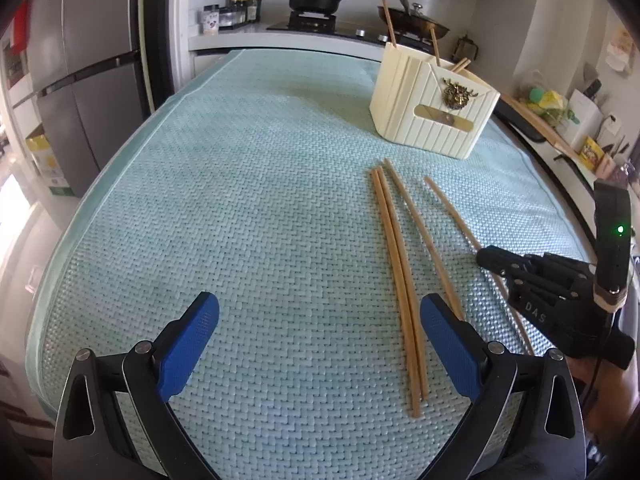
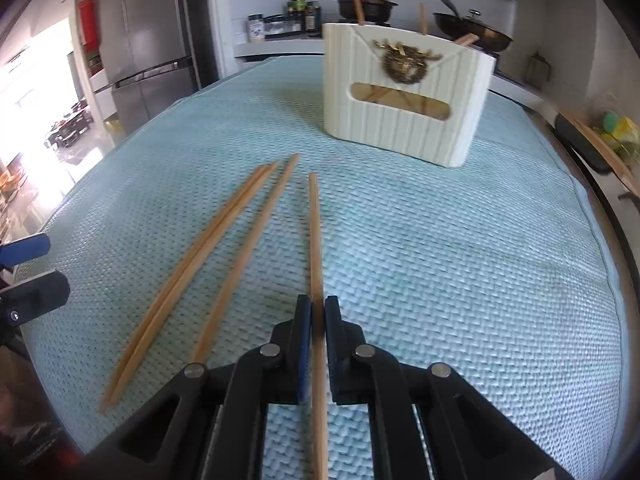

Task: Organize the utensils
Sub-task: 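Close the right tool on a chopstick while the left tool grasps another chopstick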

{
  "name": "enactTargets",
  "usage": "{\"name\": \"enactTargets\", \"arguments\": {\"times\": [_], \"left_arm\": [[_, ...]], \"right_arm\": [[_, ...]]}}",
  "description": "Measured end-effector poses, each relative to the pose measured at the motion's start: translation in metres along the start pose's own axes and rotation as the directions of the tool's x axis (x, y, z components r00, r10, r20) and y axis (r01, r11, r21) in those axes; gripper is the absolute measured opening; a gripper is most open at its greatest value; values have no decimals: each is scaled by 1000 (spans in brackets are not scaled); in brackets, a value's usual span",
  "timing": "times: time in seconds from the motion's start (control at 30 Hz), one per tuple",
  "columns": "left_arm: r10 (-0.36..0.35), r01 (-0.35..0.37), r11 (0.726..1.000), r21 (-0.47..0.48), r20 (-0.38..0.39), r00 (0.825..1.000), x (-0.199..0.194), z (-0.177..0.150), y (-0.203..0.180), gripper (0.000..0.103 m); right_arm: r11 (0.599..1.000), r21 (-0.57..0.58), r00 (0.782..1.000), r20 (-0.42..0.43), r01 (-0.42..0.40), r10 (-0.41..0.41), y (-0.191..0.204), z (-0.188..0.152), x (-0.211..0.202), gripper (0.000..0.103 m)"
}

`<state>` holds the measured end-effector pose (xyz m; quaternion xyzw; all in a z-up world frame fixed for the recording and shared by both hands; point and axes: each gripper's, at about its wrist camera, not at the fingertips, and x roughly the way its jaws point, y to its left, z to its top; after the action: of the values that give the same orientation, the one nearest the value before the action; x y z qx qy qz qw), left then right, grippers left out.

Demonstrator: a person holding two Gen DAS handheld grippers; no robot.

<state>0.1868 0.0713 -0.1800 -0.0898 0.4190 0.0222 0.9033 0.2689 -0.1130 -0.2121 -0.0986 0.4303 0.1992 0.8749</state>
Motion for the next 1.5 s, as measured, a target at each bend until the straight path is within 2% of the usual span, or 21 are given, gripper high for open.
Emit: {"name": "enactTargets", "arguments": {"times": [0.1, 0.23, 0.27, 0.33, 0.37, 0.67, 0.8, 1.27, 1.5], "left_arm": [[-5, 5, 1000, 9, -5, 1000, 4, 2, -2, 101], [-3, 3, 1000, 29, -4, 1000, 14, 13, -6, 101], [-4, 4, 999, 34, -2, 1000, 18, 17, -7, 101], [4, -4, 999, 45, -5, 1000, 28, 25, -9, 101], [8, -7, 999, 51, -7, 1000, 34, 29, -10, 101], [65, -60, 993, 103, -54, 996, 77, 45, -21, 101], [95, -85, 988, 127, -70, 993, 85, 45, -25, 101], [103, -91, 988, 124, -93, 990, 95, 48, -24, 101], [109, -95, 987, 128, -108, 988, 94, 50, -17, 101]], "right_arm": [[995, 73, 998, -16, 67, -66, -20, -8, -5, 7], [985, 124, 993, -26, 117, -114, -39, -20, -11, 10], [982, 137, 992, -25, 127, -125, -43, -22, -14, 14], [978, 165, 991, -5, 129, -130, -50, -26, -22, 38], [976, 179, 992, 12, 121, -125, -54, -26, -27, 39], [976, 197, 988, 98, 94, -115, -58, -23, -52, 39], [973, 215, 990, 93, 80, -102, -64, -26, -51, 39], [972, 221, 991, 89, 76, -98, -65, -29, -52, 39], [983, 181, 998, 40, 31, -39, -66, -24, -43, 40]]}}
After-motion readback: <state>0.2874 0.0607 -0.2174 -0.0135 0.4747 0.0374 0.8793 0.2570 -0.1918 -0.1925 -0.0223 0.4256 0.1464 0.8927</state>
